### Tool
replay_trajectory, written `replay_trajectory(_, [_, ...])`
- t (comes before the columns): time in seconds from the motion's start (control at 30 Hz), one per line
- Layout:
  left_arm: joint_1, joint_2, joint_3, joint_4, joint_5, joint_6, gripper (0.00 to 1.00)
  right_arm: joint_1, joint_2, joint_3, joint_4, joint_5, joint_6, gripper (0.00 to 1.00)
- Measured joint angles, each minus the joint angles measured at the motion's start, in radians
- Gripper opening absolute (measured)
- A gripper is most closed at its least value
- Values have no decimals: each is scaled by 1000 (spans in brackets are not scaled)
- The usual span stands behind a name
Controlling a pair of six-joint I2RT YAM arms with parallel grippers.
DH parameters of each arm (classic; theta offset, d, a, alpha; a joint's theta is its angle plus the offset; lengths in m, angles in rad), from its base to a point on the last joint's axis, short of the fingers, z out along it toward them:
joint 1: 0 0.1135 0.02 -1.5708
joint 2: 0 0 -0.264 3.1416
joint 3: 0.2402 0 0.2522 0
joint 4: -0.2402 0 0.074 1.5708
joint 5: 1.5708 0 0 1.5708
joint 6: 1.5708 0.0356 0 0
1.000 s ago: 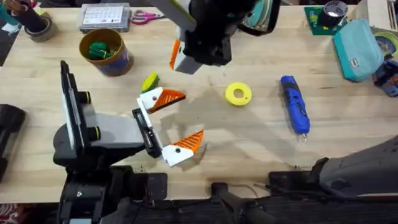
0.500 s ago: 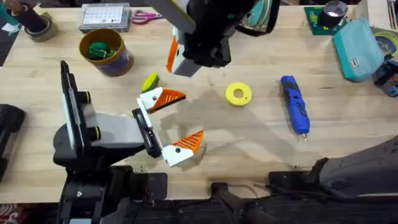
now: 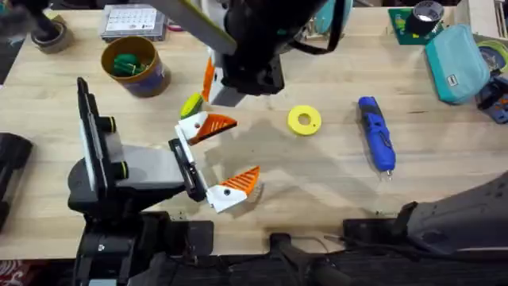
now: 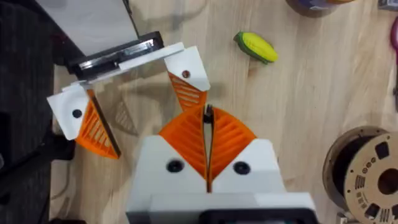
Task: Pick up the gripper from the table and insert it into the empty holder that is missing its gripper. Then pick up a screw, insert it into the mounting hole, and use the screwdriver to tighten it. Finally, clean up the table by picking up the vegetable and placing it into the bucket.
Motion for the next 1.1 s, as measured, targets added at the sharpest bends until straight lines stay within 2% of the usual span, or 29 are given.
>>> replay_trajectory(0.8, [0, 0, 0, 0, 0, 0, 986, 77, 26, 0, 6, -2, 0, 6])
replay_trajectory(1.1, [0, 0, 0, 0, 0, 0, 986, 82, 36, 0, 6, -2, 0, 6])
